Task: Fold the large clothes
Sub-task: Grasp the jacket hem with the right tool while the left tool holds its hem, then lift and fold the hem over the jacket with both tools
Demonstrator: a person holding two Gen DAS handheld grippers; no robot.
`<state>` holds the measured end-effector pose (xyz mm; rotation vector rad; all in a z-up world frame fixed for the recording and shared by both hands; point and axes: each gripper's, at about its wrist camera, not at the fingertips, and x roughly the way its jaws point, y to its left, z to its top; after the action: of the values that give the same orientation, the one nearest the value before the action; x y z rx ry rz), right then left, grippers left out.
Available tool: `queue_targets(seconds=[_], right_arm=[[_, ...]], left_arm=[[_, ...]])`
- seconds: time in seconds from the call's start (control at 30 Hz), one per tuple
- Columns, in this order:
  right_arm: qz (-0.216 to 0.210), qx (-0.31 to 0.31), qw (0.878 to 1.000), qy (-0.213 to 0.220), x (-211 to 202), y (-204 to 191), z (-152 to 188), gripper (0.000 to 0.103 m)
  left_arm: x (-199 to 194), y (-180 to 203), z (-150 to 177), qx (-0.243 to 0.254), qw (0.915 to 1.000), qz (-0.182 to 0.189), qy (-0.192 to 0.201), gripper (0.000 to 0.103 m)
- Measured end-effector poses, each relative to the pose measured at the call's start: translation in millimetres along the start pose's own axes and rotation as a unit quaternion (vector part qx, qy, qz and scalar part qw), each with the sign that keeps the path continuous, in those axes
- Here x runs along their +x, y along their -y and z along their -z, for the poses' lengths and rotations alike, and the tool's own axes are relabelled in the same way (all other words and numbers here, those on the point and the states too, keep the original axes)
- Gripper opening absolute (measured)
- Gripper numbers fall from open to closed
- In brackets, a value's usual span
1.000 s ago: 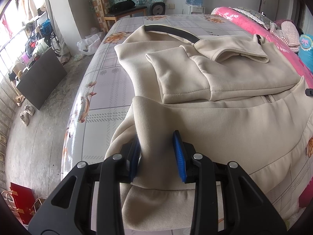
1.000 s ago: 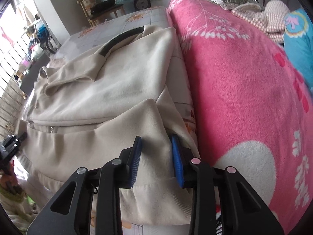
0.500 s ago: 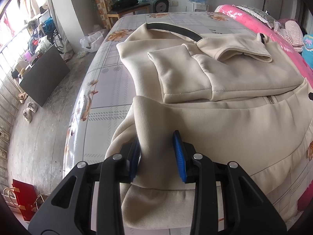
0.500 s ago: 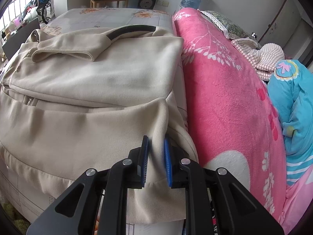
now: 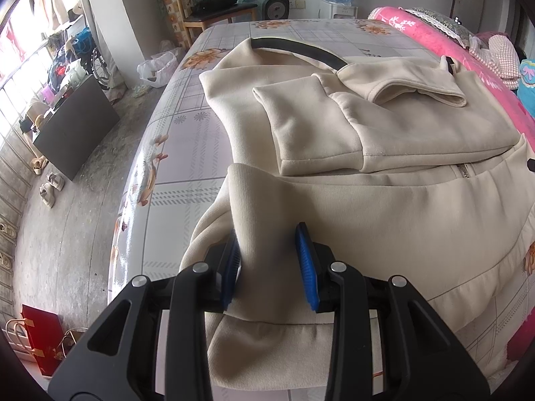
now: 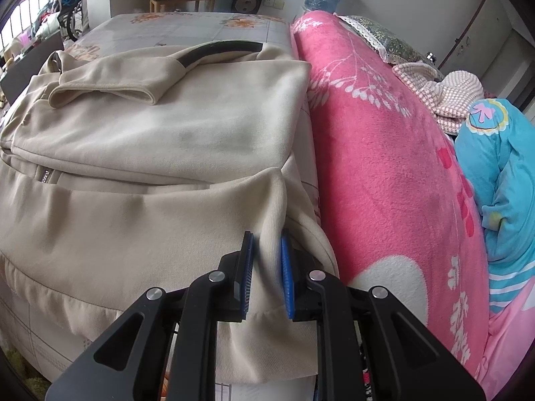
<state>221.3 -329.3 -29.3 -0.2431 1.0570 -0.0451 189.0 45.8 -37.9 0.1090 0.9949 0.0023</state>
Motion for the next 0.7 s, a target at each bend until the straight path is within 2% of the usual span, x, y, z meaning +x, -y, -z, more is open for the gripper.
queue_targets(seconds=[0.1, 0.13, 0.23, 0.27, 0.5, 0.7], right_arm=[[-0.001, 0.006, 1.0, 0.004, 0, 1, 0, 0.016], [-0.001, 0.008, 1.0, 0.006, -1, 1, 0, 0.012], [0.003, 0.013, 1.0, 0.021, -10, 0, 1, 0.007], [0.005, 0.014, 1.0, 0.028, -14, 0, 2, 0.007], [0.021, 0.043, 0.994, 0.095, -76, 0, 17, 0.006], [0.022, 0.083, 0.983, 0.161, -130, 8, 24, 0.006]], left_arm=[[0, 0, 0, 0.0, 1.0, 0.0, 0.001, 0.032], [0, 0, 0, -0.001, 1.0, 0.001, 0.003, 0.03], [-6, -2, 2, 0.002, 0.9997, 0.0, 0.023, 0.01], [-11, -4, 2, 0.001, 0.9995, 0.004, 0.031, 0.007], [-77, -18, 17, -0.006, 0.9933, 0.03, 0.111, 0.005], [-142, -32, 20, -0.018, 0.9811, 0.075, 0.178, 0.005]])
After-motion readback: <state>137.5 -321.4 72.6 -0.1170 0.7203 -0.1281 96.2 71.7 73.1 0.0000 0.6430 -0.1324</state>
